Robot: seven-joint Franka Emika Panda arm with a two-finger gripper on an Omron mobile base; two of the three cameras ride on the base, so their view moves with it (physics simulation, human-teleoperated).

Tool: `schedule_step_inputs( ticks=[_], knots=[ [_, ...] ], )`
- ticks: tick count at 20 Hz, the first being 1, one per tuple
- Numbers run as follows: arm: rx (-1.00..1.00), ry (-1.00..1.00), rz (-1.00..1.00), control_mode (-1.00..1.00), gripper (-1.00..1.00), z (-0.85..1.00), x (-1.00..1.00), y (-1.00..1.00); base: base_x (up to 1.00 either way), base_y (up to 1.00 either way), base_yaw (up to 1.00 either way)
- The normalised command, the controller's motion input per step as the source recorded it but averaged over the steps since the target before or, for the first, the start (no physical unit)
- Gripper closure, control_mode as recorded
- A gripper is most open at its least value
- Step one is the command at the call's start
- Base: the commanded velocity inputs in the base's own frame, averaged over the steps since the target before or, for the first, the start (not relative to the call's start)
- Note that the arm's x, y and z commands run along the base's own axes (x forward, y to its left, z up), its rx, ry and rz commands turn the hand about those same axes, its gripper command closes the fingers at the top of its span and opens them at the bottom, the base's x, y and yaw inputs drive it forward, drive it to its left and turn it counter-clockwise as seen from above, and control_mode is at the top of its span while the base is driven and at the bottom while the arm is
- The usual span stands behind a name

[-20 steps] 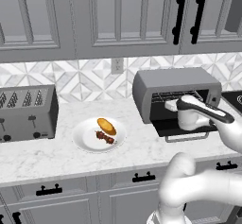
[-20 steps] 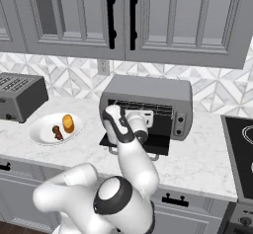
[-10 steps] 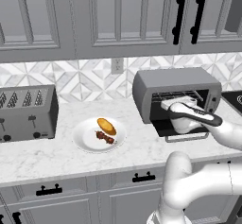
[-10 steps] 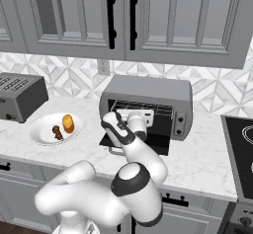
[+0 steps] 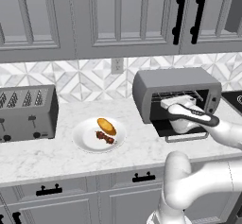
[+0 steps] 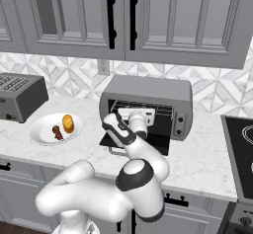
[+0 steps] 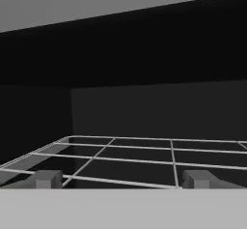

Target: Pick up the kebab skewer and baguette bread, and place them inside the toaster oven. Close the toaster oven door and start by setting the timer.

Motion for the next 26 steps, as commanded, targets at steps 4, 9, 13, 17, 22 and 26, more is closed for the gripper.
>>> schedule_step_inputs(
  ticks=[4, 9, 13, 17, 22, 26],
  knots=[
    [0.0, 0.11, 0.0, -1.0, -1.0, -0.23, 0.12, -0.11, 0.0, 0.0, 0.0],
    [0.0, 0.23, 0.0, -1.0, -1.0, -0.59, -0.06, -0.06, 0.0, 0.0, 0.0],
    [-0.01, 0.24, 0.0, -1.0, -1.0, -0.65, -0.79, -0.07, 0.0, 0.0, 0.0],
    [-0.02, 0.24, 0.0, -1.0, -1.0, -0.36, -1.0, -0.17, 0.0, 0.0, 0.0],
    [0.0, 0.32, 0.0, -1.0, -1.0, -0.02, -1.0, -0.36, 0.0, 0.0, 0.0],
    [0.0, 0.38, 0.0, -1.0, -1.0, 0.0, -1.0, -0.32, 0.0, 0.0, 0.0]
  ],
)
